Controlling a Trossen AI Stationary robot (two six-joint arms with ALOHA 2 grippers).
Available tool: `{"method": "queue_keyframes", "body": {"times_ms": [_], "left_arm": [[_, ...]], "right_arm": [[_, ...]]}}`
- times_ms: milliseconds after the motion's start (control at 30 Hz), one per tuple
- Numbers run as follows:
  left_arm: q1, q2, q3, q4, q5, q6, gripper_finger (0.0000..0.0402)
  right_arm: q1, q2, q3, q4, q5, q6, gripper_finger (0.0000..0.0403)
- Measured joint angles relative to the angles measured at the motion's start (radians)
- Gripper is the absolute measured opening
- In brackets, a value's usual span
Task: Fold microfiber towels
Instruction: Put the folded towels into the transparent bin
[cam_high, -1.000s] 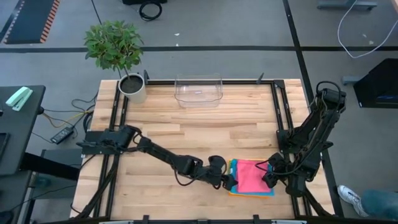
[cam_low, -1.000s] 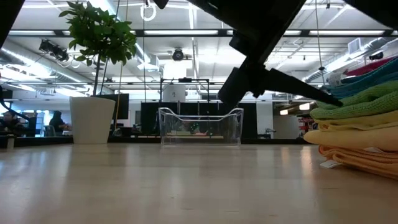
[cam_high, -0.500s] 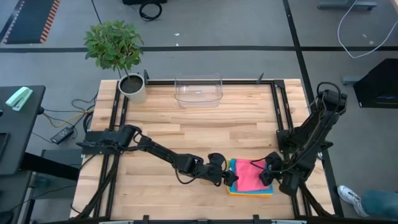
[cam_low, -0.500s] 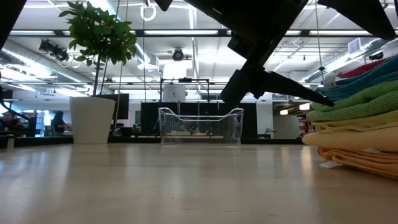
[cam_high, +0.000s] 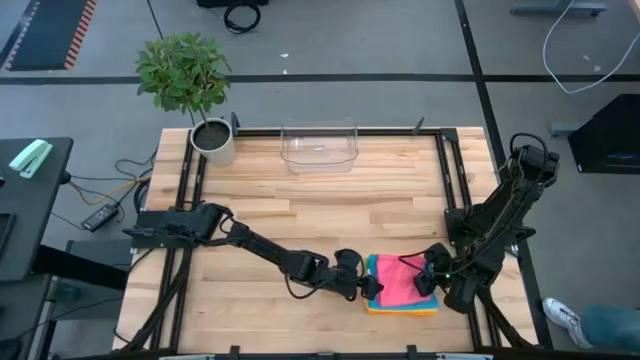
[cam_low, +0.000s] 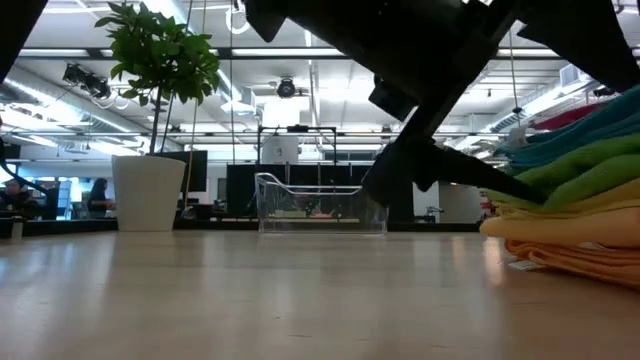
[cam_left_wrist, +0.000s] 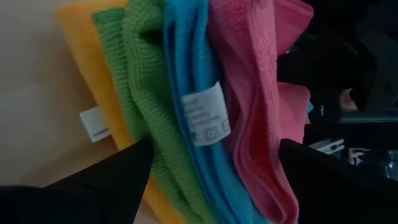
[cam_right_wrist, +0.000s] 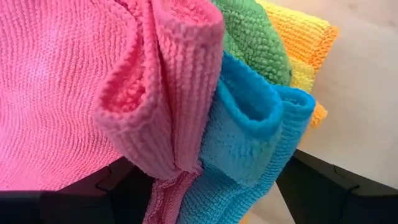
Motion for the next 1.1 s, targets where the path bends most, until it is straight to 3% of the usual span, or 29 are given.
{"method": "queue_keyframes", "body": {"times_ms": [267, 567, 1100], "left_arm": [[0.003, 0.027, 0.0, -0.029, 0.007, -0.006, 0.0357], [0.006, 0.053, 0.001, -0.027, 0.015, -0.029, 0.0357], [0.011, 0.085, 0.002, 0.015, 0.022, -0.056, 0.0357]], "right_arm": [[-0.054, 0.005, 0.0, 0.022, 0.003, -0.033, 0.031], [-0.066, 0.096, 0.002, 0.089, -0.04, -0.049, 0.031], [-0.067, 0.068, 0.047, -0.034, -0.163, -0.043, 0.031]]}}
